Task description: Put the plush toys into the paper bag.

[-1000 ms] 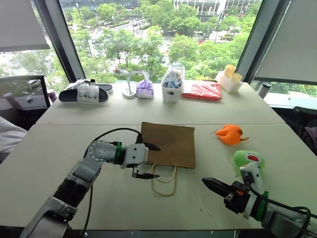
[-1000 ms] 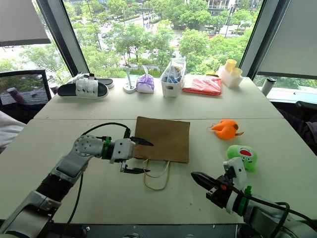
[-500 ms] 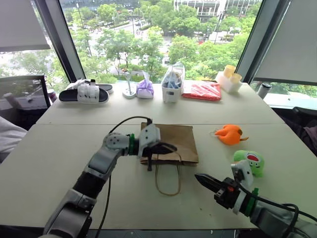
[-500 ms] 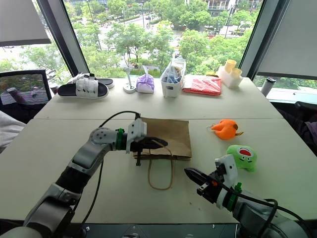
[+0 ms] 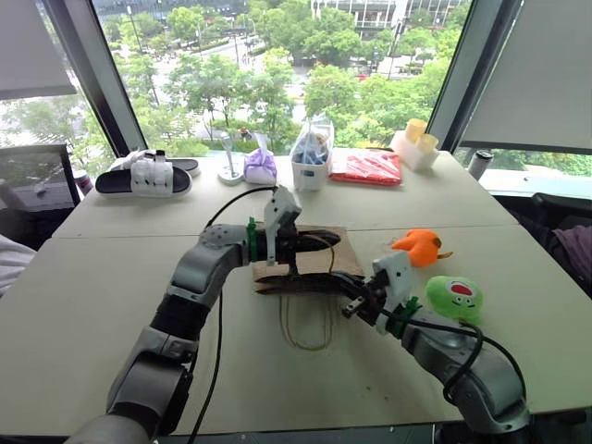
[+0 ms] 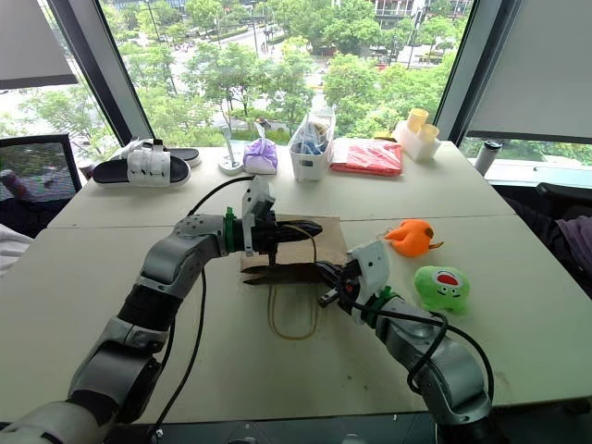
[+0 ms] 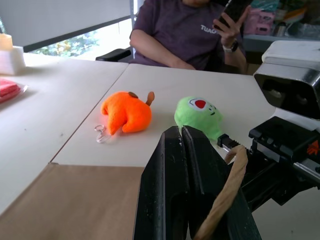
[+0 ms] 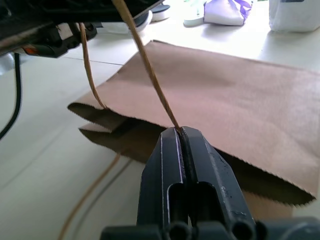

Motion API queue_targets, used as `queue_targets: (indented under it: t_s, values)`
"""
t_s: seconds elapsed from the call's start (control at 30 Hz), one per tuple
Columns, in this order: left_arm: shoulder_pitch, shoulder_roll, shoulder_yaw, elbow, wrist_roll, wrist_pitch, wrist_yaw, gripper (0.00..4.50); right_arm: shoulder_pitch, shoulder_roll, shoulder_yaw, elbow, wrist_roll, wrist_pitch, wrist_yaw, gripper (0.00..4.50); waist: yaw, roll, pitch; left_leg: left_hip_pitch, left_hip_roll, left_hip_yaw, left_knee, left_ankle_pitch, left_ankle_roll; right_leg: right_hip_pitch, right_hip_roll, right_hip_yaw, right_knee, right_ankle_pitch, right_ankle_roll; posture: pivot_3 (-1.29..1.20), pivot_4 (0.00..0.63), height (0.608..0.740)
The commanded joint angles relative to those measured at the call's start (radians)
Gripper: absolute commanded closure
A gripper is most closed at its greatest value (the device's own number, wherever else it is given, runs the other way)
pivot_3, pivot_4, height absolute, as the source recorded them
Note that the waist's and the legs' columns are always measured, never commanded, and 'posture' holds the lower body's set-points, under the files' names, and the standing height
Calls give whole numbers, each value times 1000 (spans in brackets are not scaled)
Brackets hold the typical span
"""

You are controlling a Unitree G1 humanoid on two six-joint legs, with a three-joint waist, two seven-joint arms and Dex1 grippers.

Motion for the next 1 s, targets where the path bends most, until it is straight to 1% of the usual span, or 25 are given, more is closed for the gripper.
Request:
queue_targets:
  t_s: [0.03,0.17,0.27,0.43,0.6,0.77,0.87,1.0]
  values:
    - [-27,-32,33,-21,-23,58,74,4472,-9,8,7,-14,-27,-18,15,4500,0,0,0,0,0,0,0,0,0,0,0,0,0,0,0,0,150,740]
    - [-31,-55,41,-11,7,69,151,4472,18,7,-27,-40,-20,-16,27,4500,-1,0,0,0,0,0,0,0,0,0,0,0,0,0,0,0,150,740]
    - [-31,-68,59,-15,-17,92,178,4472,49,1,-63,-66,-7,-8,30,4500,0,0,0,0,0,0,0,0,0,0,0,0,0,0,0,0,150,740]
    - [-40,-93,86,-41,-63,157,206,4472,48,10,-34,-35,-43,-19,45,4500,-1,0,0,1,0,0,0,0,0,0,0,0,1,0,0,0,150,740]
    - [-39,-116,100,-88,-115,223,229,4472,3,22,20,76,-129,-89,70,4500,-3,0,0,1,0,0,0,0,0,0,0,0,1,0,0,0,150,740]
    - [-46,-145,149,-125,-190,307,276,4472,-97,54,56,249,-211,-158,79,4500,-3,0,0,1,0,0,1,1,-2,0,0,0,2,0,0,0,150,740]
    - [-38,-129,158,-152,-222,342,266,4472,-164,85,71,389,-261,-216,80,4500,-6,0,0,1,0,0,0,2,-3,0,0,0,2,0,0,0,150,740]
    - [-29,-94,161,-158,-232,346,254,4472,-206,111,95,505,-302,-244,106,4500,-6,0,0,1,0,0,0,4,-6,-1,0,0,3,0,0,0,150,740]
